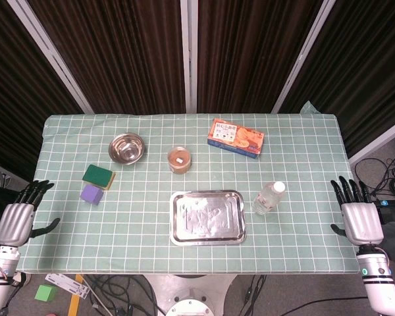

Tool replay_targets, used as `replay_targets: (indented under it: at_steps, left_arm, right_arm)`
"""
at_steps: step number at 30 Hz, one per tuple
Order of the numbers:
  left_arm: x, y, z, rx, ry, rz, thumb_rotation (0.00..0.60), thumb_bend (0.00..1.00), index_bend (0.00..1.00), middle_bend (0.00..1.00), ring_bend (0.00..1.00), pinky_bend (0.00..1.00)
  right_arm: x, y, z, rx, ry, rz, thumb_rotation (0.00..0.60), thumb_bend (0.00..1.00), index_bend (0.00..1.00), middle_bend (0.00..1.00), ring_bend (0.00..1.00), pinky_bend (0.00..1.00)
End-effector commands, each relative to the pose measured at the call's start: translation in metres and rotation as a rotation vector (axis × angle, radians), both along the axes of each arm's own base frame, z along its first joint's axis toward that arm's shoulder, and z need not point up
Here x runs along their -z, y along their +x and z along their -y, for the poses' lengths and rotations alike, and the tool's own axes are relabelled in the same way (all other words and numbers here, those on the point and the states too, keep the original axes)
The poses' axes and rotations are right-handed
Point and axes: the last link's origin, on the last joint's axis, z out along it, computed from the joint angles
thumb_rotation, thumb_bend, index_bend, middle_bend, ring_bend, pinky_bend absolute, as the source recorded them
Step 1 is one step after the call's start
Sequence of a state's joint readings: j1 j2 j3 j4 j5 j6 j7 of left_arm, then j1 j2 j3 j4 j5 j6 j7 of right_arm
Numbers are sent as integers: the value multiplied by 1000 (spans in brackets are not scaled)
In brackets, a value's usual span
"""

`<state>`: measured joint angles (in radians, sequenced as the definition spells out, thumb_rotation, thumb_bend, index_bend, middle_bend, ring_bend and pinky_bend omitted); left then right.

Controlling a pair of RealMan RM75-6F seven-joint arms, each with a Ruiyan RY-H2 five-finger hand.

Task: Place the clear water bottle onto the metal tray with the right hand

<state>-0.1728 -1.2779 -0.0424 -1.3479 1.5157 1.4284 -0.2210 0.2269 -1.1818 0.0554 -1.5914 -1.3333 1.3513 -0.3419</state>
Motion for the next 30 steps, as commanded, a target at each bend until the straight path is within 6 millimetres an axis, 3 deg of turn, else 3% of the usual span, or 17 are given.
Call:
replay_targets:
  at_steps: [1, 10, 13, 17, 22, 24, 30]
  left_arm:
    - [0, 0, 0, 0, -1, 1, 561, 257, 185, 207, 110, 193]
    - [-2, 6, 2, 15, -5, -3, 560, 257, 185, 207, 110, 193]
    - [-3, 6, 0, 13, -4, -2, 561, 257, 185, 207, 110, 193]
    - [-3, 5, 0, 4, -4, 0, 561, 258, 185, 207, 109, 193]
    - [-1, 1, 1, 0, -10, -2, 562, 257, 185, 207, 110, 193]
    - [0, 1, 0, 3, -14, -4, 562, 257, 185, 207, 109, 193]
    - [0, 0, -3, 9, -13, -10, 564, 257, 185, 207, 109, 193]
  right_arm:
    - [1, 0, 0, 1, 2, 2, 600, 0, 0, 0, 0, 0]
    - [0, -1, 1, 28, 6, 122, 600, 0, 0, 0, 0, 0]
    - [9, 3, 5, 49, 42, 419, 600, 0, 0, 4, 0, 0]
    - [25, 7, 8, 78, 109, 1028, 600, 0, 0, 6, 0, 0]
    - [37, 1, 16, 85, 105, 1468, 600, 0, 0, 45, 0, 0]
    - [43, -2, 22, 106, 131, 1543, 600, 0, 0, 51, 0, 0]
    - [75, 0, 38, 122, 219, 1503, 600, 0, 0, 50, 0, 0]
